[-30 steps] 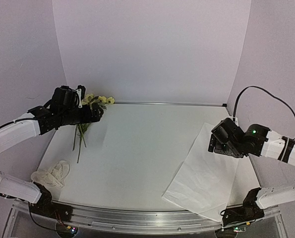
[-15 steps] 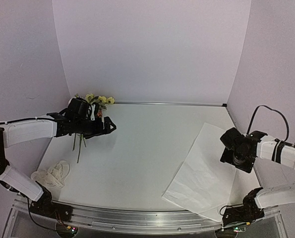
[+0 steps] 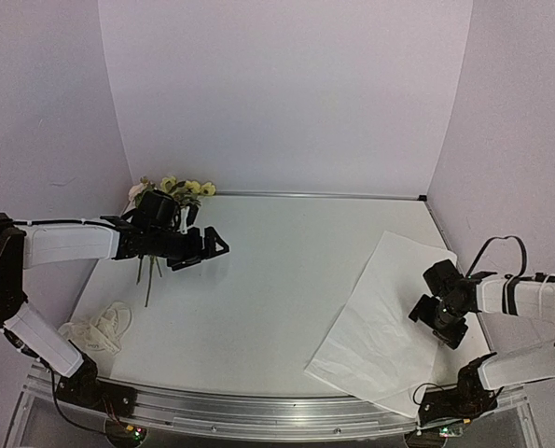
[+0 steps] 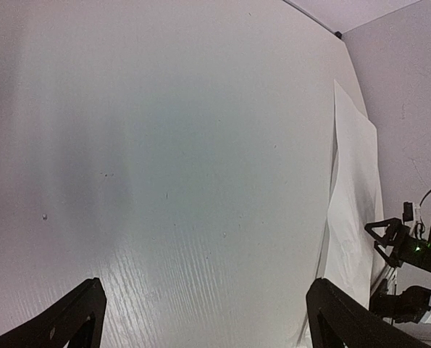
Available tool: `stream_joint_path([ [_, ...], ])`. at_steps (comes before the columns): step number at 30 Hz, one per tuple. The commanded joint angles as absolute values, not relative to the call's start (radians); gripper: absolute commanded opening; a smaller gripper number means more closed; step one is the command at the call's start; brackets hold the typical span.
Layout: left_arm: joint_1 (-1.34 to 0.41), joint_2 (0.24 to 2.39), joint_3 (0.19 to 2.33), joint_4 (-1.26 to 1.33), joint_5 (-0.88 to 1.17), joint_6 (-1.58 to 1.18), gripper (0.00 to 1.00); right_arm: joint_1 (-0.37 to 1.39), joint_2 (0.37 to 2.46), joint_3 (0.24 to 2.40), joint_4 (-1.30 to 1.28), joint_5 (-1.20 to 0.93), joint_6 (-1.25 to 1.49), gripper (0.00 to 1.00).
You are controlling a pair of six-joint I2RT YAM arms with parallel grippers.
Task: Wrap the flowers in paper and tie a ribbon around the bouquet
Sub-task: Move the folded wrapping paper to the center of the board.
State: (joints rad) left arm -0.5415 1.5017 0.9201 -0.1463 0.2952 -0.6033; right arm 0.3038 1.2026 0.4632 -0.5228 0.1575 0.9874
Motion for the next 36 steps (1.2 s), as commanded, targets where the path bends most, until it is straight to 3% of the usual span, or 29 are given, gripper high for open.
stream_joint_path([
  [1,-0.539,1.488,0.957,-0.137,0.301,-0.601,1.00,0.296,1.246,0.470,-0.386,0.067,0.965,0.98],
  [9,-0.538,1.494,0.963,-0.139,0.282,-0.635,1.00,0.309,1.456,0.618,-0.315,-0.118,0.883,0.97],
  [21,-0.538,1.529,0.852,-0.059,0.340,-0.756,0.99,0.592,1.793,1.025,-0.349,-0.111,0.892,0.95],
  [27,-0.538,1.582,0.811,-0.088,0.310,-0.734,0.90,0.643,1.915,1.152,-0.373,-0.103,0.906,0.93],
  [36,-0.512,1.707,0.894,-0.112,0.229,-0.678,0.78,0.643,1.938,1.148,-0.381,-0.094,0.906,0.91],
])
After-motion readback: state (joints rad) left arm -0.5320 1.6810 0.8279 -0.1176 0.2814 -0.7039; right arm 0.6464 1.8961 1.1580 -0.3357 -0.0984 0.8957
